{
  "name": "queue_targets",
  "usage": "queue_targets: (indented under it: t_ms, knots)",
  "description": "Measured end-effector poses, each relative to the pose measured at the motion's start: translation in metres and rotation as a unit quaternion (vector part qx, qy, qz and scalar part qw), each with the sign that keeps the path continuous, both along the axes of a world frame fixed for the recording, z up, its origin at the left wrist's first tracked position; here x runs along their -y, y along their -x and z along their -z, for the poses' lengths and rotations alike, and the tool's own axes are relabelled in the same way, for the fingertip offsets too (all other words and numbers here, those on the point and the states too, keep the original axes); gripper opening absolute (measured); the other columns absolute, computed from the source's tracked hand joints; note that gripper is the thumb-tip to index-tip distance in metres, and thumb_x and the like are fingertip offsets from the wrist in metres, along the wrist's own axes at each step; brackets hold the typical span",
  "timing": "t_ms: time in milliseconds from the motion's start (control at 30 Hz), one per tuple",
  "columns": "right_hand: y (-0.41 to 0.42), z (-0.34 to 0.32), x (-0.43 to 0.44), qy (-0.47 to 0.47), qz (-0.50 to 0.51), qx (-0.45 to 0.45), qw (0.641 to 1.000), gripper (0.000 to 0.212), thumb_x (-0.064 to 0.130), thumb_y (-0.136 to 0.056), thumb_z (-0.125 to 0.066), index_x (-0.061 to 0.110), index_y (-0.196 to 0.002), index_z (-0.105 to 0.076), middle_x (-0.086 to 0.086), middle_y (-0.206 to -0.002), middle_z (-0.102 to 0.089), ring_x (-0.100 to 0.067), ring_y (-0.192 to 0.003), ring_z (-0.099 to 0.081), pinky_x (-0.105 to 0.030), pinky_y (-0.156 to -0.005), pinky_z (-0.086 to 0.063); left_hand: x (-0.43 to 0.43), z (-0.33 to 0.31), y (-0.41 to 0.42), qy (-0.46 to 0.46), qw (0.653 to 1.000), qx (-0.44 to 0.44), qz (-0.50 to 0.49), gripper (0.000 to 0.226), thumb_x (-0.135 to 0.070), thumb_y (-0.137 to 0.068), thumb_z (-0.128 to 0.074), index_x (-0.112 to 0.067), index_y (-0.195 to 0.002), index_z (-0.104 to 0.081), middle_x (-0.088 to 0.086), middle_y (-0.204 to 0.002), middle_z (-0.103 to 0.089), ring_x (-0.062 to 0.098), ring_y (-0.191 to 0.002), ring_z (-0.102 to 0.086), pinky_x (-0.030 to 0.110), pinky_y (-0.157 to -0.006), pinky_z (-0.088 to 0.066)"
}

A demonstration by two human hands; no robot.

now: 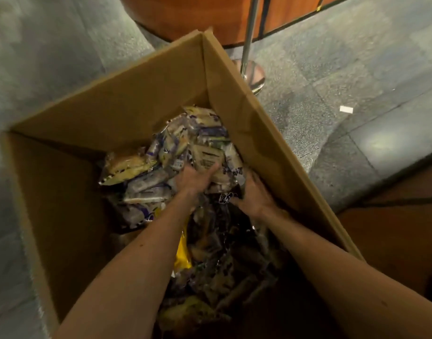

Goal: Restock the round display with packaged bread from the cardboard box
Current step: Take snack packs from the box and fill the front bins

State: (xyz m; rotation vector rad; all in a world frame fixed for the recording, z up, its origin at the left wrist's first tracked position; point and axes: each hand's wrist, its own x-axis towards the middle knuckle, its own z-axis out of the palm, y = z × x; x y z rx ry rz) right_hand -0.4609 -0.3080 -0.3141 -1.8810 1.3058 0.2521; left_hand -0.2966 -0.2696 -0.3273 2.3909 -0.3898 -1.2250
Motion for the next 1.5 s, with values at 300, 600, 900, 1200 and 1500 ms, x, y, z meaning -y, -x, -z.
queue_targets:
  t_ms: [300,600,900,1200,1500]
  knots:
    - [-0.025,0.032,0.004,-0.058,0.055,-0.041,0.996,0.126,0.043,-0.062,-0.092,0.013,-0.155,-0.013,-0.013,-0.154,-0.019,-0.033,-0.146,-0.014,-0.043,-0.117,-0.025,-0.019,0.030,-0.024,0.017,0.998,-0.052,0.030,0.059,-0.060,-0.054,-0.088,-0.017,-0.092,-0.075,-0.002,-0.092,-0.075,0.017,-0.086,-0.071,0.038,-0.083,-0.060]
    - [-0.019,0.033,-0.048,-0.017,-0.036,-0.163,0.986,0.113,0.065,-0.051,-0.088,0.015,-0.132,-0.026,-0.015,-0.146,-0.019,-0.035,-0.138,-0.020,-0.045,-0.107,-0.039,-0.046,0.014,-0.025,0.065,0.993,-0.104,0.005,0.030,-0.021,-0.076,-0.085,-0.020,-0.095,-0.062,0.000,-0.100,-0.073,0.017,-0.094,-0.070,0.037,-0.089,-0.057]
    - [-0.008,0.033,-0.057,0.028,-0.010,-0.151,0.988,0.089,0.035,-0.075,-0.086,0.010,-0.137,-0.027,-0.020,-0.159,-0.015,-0.037,-0.134,-0.040,-0.039,-0.092,-0.047,-0.091,-0.007,-0.051,0.025,0.993,-0.115,-0.006,0.080,-0.035,-0.066,-0.091,-0.017,-0.130,-0.046,0.000,-0.116,-0.068,0.021,-0.106,-0.065,0.045,-0.095,-0.055]
    - [0.014,-0.006,-0.047,0.003,-0.038,-0.092,0.995,0.072,0.026,-0.077,-0.082,0.018,-0.131,-0.035,-0.008,-0.139,-0.053,-0.029,-0.123,-0.054,-0.047,-0.099,-0.048,-0.094,-0.033,-0.038,0.004,0.991,-0.087,0.097,0.065,-0.027,-0.076,-0.086,-0.012,-0.126,-0.048,0.001,-0.115,-0.065,0.022,-0.107,-0.063,0.038,-0.091,-0.052]
    - [0.057,-0.120,-0.044,-0.015,-0.067,-0.065,0.996,0.064,0.028,-0.081,-0.079,0.014,-0.135,-0.047,-0.010,-0.136,-0.054,-0.028,-0.120,-0.055,-0.035,-0.095,-0.047,-0.084,-0.140,-0.025,0.037,0.961,0.001,0.272,0.111,-0.041,-0.074,-0.085,-0.017,-0.157,-0.015,0.006,-0.146,-0.046,0.027,-0.123,-0.054,0.042,-0.100,-0.048]
